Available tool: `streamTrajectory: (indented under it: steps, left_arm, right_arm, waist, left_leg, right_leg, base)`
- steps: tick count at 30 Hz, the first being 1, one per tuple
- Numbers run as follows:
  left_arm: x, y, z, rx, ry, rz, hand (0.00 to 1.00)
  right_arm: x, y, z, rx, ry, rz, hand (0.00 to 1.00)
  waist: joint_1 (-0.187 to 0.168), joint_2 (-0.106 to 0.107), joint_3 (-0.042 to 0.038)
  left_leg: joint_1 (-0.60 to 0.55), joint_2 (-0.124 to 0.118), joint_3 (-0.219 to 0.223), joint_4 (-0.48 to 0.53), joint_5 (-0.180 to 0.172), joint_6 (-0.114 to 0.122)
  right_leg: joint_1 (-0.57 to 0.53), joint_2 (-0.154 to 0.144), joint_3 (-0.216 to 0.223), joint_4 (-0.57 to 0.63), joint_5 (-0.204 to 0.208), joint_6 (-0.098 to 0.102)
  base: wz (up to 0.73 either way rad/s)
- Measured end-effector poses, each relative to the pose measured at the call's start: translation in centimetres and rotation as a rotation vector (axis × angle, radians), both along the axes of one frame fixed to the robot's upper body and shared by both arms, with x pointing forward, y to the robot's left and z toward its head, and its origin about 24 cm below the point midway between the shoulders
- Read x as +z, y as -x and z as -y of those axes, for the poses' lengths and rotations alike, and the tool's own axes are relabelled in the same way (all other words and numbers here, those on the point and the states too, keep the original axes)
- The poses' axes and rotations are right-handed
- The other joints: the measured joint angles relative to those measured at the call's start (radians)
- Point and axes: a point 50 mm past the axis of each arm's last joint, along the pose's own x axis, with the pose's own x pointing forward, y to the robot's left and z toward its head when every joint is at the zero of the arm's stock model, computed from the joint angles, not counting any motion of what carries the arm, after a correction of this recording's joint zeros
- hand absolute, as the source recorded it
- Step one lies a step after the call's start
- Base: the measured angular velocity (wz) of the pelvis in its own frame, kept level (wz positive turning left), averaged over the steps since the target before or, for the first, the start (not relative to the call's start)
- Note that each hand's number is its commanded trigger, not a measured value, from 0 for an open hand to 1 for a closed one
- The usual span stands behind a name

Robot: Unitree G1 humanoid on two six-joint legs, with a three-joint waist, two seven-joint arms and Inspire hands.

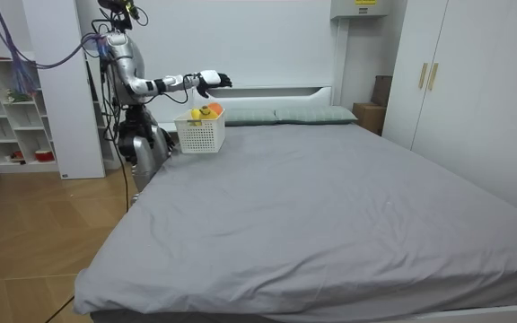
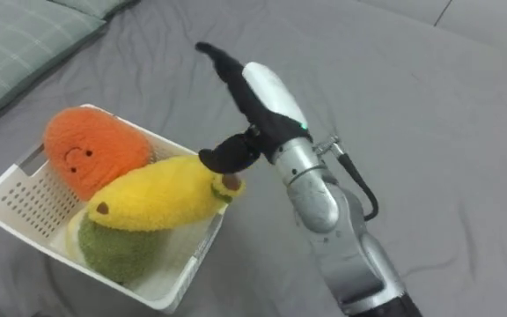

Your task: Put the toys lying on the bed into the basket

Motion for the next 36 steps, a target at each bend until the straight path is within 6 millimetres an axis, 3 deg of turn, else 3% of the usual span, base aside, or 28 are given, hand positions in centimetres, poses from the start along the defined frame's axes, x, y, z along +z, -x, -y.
streamTrajectory:
  steps: [2,4,9,16,19,26,29,36]
  left_arm:
    - [0.0,0.4,-0.1,0.007,-0.002,-0.005,0.0]
    - [-0.1,0.8,-0.2,0.012,-0.003,-0.006,0.0]
    - [-0.1,1.9,-0.5,0.052,-0.012,-0.021,0.0]
    - [-0.4,3.5,-0.5,0.072,-0.015,-0.062,0.0]
    - [-0.4,4.1,-0.6,0.089,-0.016,-0.07,0.0]
    - [-0.4,4.8,-0.7,0.167,-0.025,-0.067,0.0]
    - [-0.4,5.4,-0.7,0.176,-0.028,-0.082,0.0]
    - [-0.5,6.1,-0.7,0.238,-0.04,-0.091,0.0]
  right_arm:
    - [0.6,-0.1,1.2,-0.047,-0.029,0.037,0.0]
    - [0.9,-0.1,2.7,-0.11,-0.1,0.067,0.0]
    - [0.0,0.8,5.6,-0.23,-0.172,0.053,0.0]
    - [-2.8,2.3,10.1,-0.483,-0.208,0.004,0.0]
    - [-3.2,2.6,11.7,-0.574,-0.25,0.007,0.0]
    - [-3.6,4.7,15.4,-0.793,-0.384,0.07,0.0]
    - [-5.2,5.7,16.6,-0.884,-0.415,0.026,0.0]
    - [-12.8,10.5,18.3,-1.175,-0.525,-0.251,0.0]
  waist:
    - [-0.024,0.013,-0.0022]
    - [-0.06,0.026,-0.0096]
    - [-0.11,0.024,-0.0144]
    - [-0.166,0.03,-0.0095]
    - [-0.198,0.031,-0.0095]
    - [-0.226,0.029,-0.01]
    - [-0.249,0.033,-0.0086]
    - [-0.297,0.044,-0.0052]
  left_leg:
    - [0.003,0.002,0.008,-0.001,0.0,0.0]
    - [0.015,0.002,0.017,-0.003,0.0,0.0]
    - [0.036,0.005,0.041,-0.016,0.0,0.0]
    - [0.045,0.006,0.067,-0.018,-0.001,0.002]
    - [0.038,0.008,0.08,-0.017,-0.001,0.002]
    - [0.04,0.016,0.104,-0.023,-0.003,-0.001]
    - [0.044,0.021,0.115,-0.022,-0.004,-0.003]
    - [0.054,0.025,0.141,-0.021,-0.006,-0.006]
  right_leg:
    - [0.0,0.001,0.01,0.004,0.0,0.0]
    - [0.0,0.001,0.02,0.01,0.0,0.0]
    - [0.008,0.004,0.048,0.011,0.0,0.0]
    - [0.005,0.007,0.073,0.015,0.001,0.0]
    - [-0.011,0.008,0.081,0.016,0.002,-0.001]
    - [-0.023,0.017,0.103,0.02,0.004,-0.004]
    - [-0.022,0.022,0.116,0.012,0.008,-0.008]
    - [-0.024,0.03,0.153,0.011,0.008,-0.008]
  base:
    - [-0.12]
    - [-0.13]
    - [-0.16]
    - [-0.1]
    - [-0.06]
    - [-0.1]
    - [-0.11]
    - [-0.12]
